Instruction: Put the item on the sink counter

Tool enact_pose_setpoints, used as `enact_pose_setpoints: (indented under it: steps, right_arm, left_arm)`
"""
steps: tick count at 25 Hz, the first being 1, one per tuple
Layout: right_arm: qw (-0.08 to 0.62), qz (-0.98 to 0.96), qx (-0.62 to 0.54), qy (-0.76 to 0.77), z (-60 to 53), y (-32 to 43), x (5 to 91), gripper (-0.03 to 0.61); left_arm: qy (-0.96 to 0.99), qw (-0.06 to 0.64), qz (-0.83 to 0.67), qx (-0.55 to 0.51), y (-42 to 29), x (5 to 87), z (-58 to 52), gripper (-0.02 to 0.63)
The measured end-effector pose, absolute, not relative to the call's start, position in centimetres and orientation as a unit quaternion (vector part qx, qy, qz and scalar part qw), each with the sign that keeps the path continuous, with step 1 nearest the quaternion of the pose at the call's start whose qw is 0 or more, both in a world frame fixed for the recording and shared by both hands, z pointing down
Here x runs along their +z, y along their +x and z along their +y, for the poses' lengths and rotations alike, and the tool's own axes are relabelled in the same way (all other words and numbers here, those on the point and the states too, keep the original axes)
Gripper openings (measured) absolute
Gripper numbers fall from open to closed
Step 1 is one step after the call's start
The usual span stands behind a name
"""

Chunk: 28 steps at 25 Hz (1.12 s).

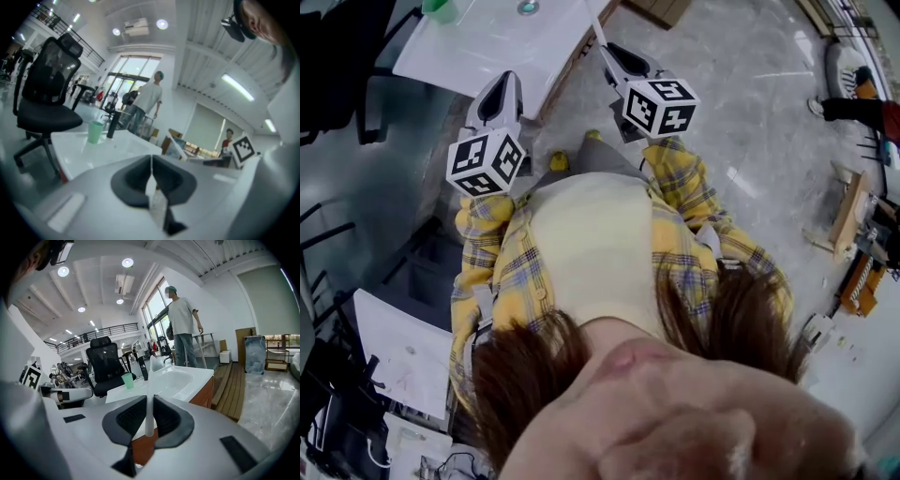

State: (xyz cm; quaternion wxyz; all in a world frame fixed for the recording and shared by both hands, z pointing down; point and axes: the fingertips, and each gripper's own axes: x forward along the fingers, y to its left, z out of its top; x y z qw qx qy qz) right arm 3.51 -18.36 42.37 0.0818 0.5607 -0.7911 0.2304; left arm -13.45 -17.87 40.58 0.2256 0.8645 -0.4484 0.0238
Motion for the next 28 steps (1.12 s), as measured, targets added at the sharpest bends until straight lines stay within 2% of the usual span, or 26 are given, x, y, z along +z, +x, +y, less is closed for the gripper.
enact_pose_setpoints:
  steps: [10, 28]
  right_arm:
    - [0.086, -0.802, 0.219, 0.549, -25.8, 5.9, 42.9, 0.049]
    - [0.115, -0.829, 0.231, 0.497, -38.1, 12.5, 44.8, 0.049]
  left_arm:
    - [0.848, 0.22, -0.482, 0.027, -12.5, 40.8, -22.8, 0.009]
    - [0.816, 0.219, -0.534, 0.029, -5.3, 41.0, -32.5, 0.009]
